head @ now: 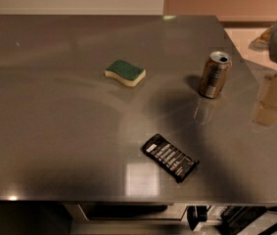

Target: Knock orange can over

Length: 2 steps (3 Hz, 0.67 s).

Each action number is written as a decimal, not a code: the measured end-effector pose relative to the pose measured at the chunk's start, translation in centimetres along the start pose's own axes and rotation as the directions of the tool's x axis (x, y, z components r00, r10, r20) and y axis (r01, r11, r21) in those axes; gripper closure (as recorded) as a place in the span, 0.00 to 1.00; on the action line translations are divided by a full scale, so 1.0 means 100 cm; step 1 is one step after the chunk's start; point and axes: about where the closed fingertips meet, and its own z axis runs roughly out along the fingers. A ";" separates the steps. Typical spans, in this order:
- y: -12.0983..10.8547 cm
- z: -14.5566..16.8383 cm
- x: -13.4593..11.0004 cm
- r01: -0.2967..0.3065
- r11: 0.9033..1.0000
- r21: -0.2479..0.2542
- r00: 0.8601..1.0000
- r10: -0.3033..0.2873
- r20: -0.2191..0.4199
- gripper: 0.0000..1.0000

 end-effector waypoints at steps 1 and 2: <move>-0.001 0.000 0.000 0.000 1.000 0.003 1.000 0.000 0.002 0.00; -0.021 0.002 -0.003 -0.012 0.999 0.037 0.999 0.011 0.039 0.00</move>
Offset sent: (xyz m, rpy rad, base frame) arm 0.0502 -0.0091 0.0052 0.0737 -0.0840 -0.0213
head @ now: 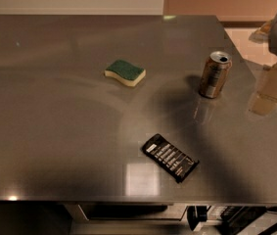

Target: Knock orange can over

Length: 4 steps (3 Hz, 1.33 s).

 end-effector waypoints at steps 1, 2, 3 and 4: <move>-0.031 0.014 0.003 -0.043 0.999 0.034 0.998 0.041 0.039 0.00; -0.055 0.033 0.005 -0.114 0.993 0.032 0.990 0.111 0.087 0.00; -0.078 0.053 0.006 -0.190 0.982 0.013 0.974 0.187 0.129 0.00; -0.098 0.071 0.004 -0.248 0.969 0.004 0.957 0.245 0.159 0.00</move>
Offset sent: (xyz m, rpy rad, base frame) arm 0.0975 -0.0250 -0.0303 0.1951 -0.0410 -0.1639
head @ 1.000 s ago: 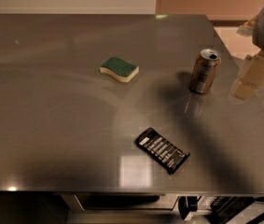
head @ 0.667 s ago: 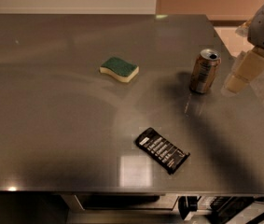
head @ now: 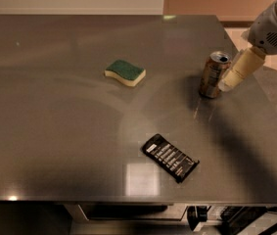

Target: Knock orange can over

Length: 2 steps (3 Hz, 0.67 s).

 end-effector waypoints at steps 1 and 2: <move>-0.016 0.017 -0.001 -0.059 0.998 0.000 0.998 0.059 0.022 0.00; -0.026 0.032 -0.001 -0.107 0.994 -0.009 0.993 0.107 0.047 0.00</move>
Offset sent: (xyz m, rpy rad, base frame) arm 0.0519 -0.0078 -0.0313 0.1404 0.0155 -0.1250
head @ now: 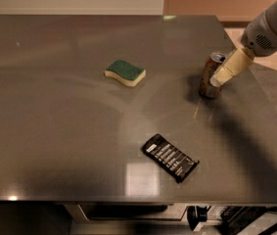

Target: Knock orange can over

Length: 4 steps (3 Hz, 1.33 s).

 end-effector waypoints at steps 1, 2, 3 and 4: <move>-0.006 0.011 0.002 -0.042 0.999 -0.018 0.999 0.042 0.024 0.00; -0.008 0.017 0.003 -0.066 0.997 -0.037 0.996 0.068 0.057 0.13; -0.006 0.021 0.002 -0.078 0.995 -0.062 0.992 0.084 0.089 0.32; -0.001 0.024 -0.001 -0.073 0.994 -0.087 0.990 0.082 0.112 0.55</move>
Offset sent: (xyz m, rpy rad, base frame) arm 0.0147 -0.0050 -0.0151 0.1518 0.0053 -0.0464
